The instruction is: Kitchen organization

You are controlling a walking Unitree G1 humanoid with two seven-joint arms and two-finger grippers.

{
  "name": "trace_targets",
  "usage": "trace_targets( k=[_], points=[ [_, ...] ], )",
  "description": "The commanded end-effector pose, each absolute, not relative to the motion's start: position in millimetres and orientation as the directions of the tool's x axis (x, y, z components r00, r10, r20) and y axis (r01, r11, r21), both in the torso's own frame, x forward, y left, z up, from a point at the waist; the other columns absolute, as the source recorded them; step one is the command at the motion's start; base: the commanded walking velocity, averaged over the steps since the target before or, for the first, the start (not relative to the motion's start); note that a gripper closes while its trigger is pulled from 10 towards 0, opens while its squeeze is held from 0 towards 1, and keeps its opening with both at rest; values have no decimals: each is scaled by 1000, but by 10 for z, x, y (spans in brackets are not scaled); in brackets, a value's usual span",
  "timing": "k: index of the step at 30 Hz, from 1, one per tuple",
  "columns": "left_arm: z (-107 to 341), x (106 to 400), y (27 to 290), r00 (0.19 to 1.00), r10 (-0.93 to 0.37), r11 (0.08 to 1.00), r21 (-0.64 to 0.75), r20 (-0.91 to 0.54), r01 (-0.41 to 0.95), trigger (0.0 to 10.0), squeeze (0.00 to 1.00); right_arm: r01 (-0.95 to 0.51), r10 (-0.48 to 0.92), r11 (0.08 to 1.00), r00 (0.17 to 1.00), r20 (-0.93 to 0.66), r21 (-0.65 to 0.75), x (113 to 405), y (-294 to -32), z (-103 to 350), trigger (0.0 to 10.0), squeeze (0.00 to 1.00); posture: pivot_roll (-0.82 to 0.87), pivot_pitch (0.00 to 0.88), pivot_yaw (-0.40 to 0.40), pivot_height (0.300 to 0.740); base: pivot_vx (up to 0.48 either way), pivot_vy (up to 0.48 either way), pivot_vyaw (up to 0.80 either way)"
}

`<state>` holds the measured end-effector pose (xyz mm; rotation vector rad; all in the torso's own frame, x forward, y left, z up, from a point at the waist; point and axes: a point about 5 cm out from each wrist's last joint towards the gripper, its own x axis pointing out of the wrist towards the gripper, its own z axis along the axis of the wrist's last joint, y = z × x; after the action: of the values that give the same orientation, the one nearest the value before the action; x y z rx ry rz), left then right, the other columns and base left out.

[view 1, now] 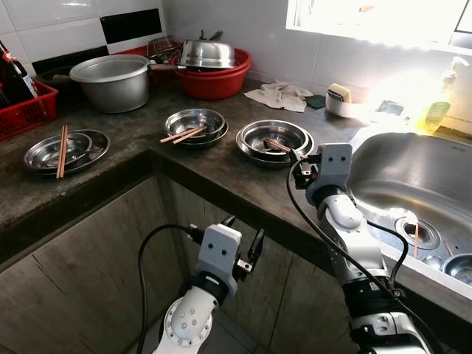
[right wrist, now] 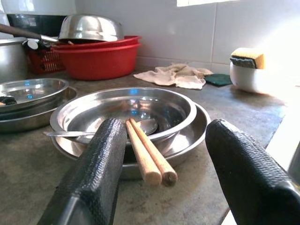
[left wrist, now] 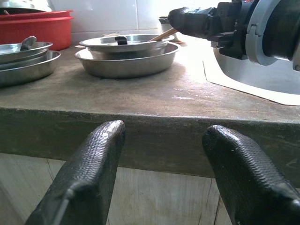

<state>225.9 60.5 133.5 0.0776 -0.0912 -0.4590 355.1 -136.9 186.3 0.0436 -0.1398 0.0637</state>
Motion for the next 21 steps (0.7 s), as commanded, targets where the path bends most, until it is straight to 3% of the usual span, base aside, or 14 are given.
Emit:
trace_targets(
  k=[1, 21],
  points=[
    [1369, 2251, 598, 892, -445, 894, 97, 81, 438, 10000, 0, -60, 50, 997, 986, 156, 58, 3578, -1378, 1903, 10000, 0, 143, 1, -43, 740, 0, 0, 0],
    [1363, 2263, 611, 893, -443, 894, 105, 78, 435, 10000, 0, -40, 23, 994, 987, 157, 103, 3658, -1410, 1918, 10000, 0, 147, 0, -42, 740, 0, 0, 0]
  ],
)
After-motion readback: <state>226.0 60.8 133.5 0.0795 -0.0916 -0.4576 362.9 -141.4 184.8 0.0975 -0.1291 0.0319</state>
